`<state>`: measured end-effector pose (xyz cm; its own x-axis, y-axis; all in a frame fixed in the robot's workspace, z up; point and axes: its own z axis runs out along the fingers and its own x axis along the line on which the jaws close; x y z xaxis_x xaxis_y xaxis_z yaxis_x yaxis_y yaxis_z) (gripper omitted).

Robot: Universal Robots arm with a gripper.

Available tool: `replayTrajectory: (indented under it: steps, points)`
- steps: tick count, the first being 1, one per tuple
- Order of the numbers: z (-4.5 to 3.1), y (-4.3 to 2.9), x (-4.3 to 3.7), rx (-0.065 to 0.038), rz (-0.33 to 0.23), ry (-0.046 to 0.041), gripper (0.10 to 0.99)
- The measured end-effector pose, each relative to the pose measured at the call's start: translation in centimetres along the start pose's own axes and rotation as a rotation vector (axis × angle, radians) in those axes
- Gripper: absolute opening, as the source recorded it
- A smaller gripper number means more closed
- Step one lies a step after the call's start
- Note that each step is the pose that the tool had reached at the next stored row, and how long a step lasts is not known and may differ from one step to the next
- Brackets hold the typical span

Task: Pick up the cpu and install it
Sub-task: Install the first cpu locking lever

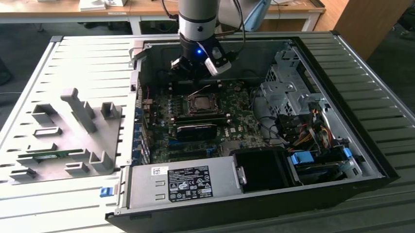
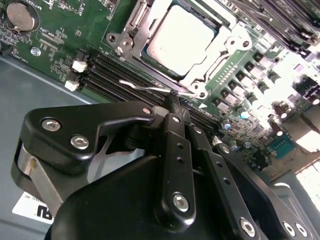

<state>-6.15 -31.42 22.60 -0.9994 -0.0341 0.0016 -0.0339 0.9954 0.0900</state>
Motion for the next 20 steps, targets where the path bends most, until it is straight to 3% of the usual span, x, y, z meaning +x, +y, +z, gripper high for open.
replayTrajectory:
  steps: [20]
  points:
    - [0.57,0.07,-1.51,0.0,0.0,0.0001,0.106]
